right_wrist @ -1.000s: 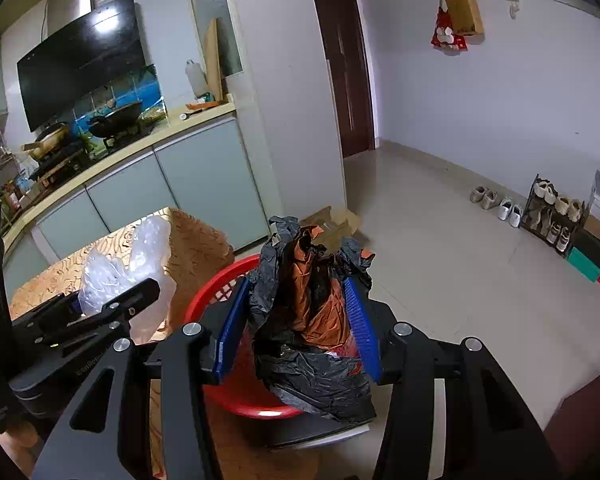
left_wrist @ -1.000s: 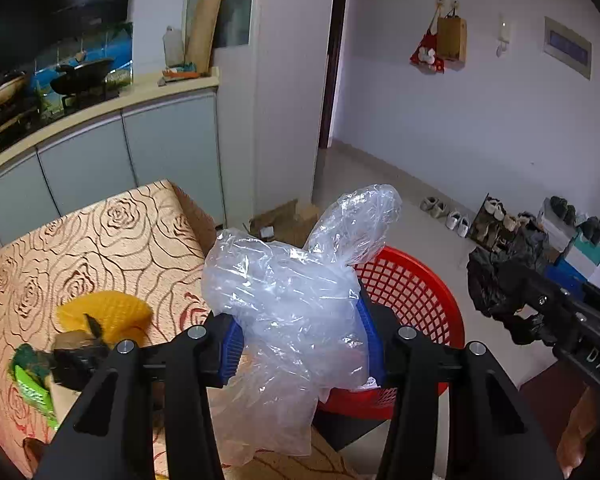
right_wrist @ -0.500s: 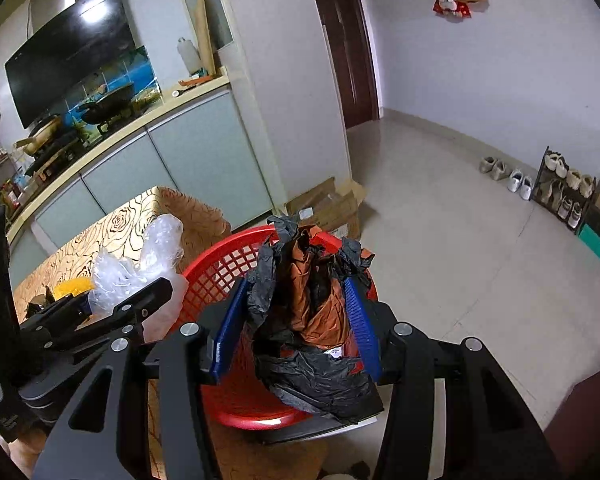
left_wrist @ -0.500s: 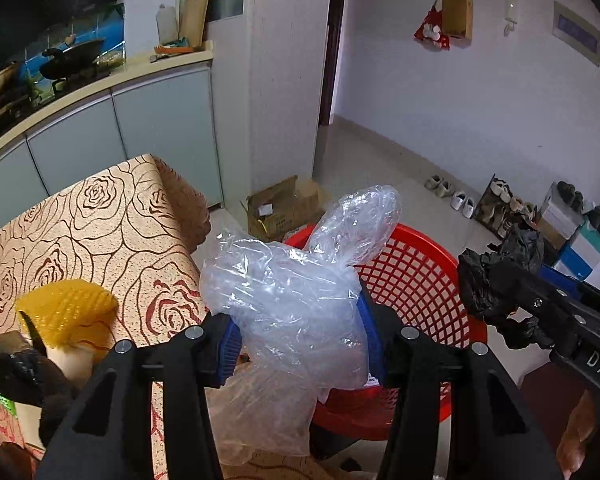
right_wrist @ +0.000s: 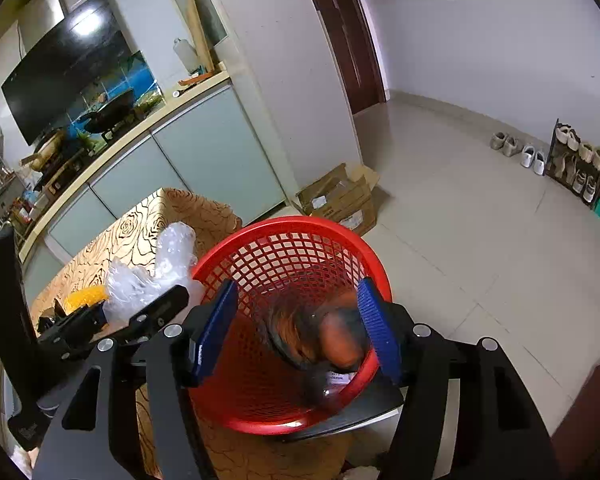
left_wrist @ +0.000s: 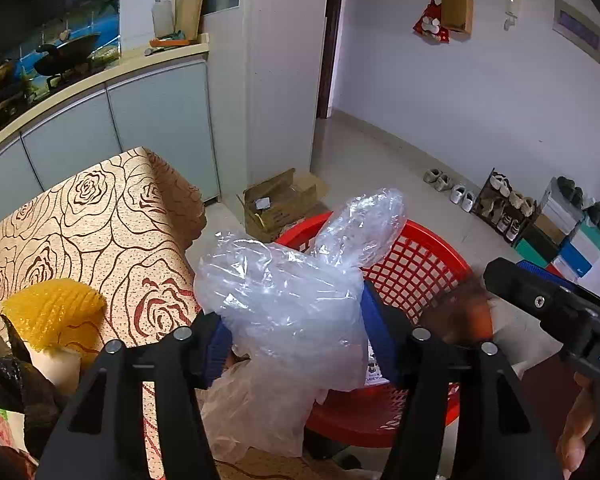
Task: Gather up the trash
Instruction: 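Open both grippers to drop the clear bag and black bags into the basket, then move both open grippers back over the table toward the brown cloth and tissue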
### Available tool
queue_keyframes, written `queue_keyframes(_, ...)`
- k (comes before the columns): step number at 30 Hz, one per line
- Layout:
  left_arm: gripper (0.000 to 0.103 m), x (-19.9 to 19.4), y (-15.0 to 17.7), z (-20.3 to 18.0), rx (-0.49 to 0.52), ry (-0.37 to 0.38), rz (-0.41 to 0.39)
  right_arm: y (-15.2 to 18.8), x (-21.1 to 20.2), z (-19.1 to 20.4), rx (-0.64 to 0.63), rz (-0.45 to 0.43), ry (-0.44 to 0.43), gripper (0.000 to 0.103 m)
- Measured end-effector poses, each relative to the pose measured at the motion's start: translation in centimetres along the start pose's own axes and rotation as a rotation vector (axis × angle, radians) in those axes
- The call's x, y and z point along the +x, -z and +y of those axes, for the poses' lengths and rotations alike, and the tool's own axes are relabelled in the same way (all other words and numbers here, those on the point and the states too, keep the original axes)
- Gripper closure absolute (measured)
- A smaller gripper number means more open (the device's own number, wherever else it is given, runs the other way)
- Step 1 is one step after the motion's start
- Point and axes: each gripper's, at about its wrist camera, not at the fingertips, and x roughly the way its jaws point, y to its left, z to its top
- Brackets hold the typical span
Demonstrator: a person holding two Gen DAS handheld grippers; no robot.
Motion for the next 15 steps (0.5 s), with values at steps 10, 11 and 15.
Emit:
queue_keyframes(10, 0.031, -0.6, -0.3, -0.5, 0.014, 0.013, -0.016, -0.5, -1.4, 0.1, -0.006, -0.04, 0.017, 0.042)
queue_keyframes(11, 0.03, -0.7, -0.3, -0.6, 0.016, 0.012, -0.019, -0.5, -1.6, 0.0, -0.007, -0.044, 0.021, 0.042)
queue_keyframes(15, 0.028, -1.3, -0.3, -0.5, 0.013, 0.012, -0.029, -0.3, -2.3, 0.1, -0.019, -0.063, 0.041, 0.042)
